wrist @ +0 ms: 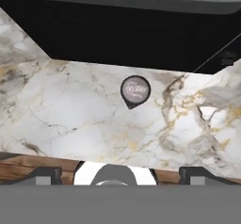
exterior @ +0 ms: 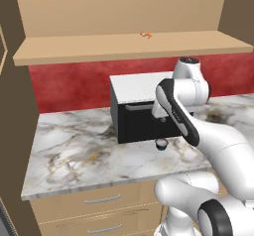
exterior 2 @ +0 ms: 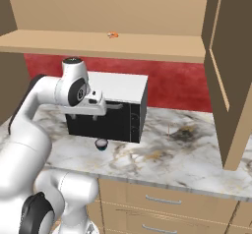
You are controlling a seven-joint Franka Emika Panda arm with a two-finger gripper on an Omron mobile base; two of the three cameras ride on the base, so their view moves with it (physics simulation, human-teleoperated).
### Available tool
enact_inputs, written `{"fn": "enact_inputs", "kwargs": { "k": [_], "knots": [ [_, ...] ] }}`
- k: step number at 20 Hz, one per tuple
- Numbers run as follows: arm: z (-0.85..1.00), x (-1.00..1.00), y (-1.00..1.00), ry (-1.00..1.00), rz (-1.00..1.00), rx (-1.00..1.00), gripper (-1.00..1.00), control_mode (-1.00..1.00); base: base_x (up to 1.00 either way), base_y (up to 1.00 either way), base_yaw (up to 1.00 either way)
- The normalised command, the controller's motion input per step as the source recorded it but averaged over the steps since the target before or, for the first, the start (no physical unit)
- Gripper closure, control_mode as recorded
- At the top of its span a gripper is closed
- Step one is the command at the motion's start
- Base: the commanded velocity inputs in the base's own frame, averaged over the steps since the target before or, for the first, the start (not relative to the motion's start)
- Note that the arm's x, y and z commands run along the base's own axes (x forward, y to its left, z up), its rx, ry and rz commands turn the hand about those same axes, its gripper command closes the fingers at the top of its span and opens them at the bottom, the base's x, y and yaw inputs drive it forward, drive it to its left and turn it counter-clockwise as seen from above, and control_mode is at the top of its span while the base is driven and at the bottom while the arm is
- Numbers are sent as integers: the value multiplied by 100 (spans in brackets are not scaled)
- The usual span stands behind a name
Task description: Pick the yogurt and yogurt from the counter and place them in the cabinets closest to them.
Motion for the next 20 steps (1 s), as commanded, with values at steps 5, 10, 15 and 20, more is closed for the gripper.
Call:
{"fn": "enact_inputs", "kwargs": {
  "k": [5, 10, 15, 20],
  "knots": [
    [-40, 0, -9, 4, 3, -2, -100, -100, 0, 0, 0],
    [-33, 2, -3, 0, 3, -3, -100, -100, 0, 0, 0],
    [-32, 2, 0, 0, 3, -1, -100, -100, 0, 0, 0],
    [-33, 1, -5, -1, 4, 0, -100, -100, 0, 0, 0]
  ]
}}
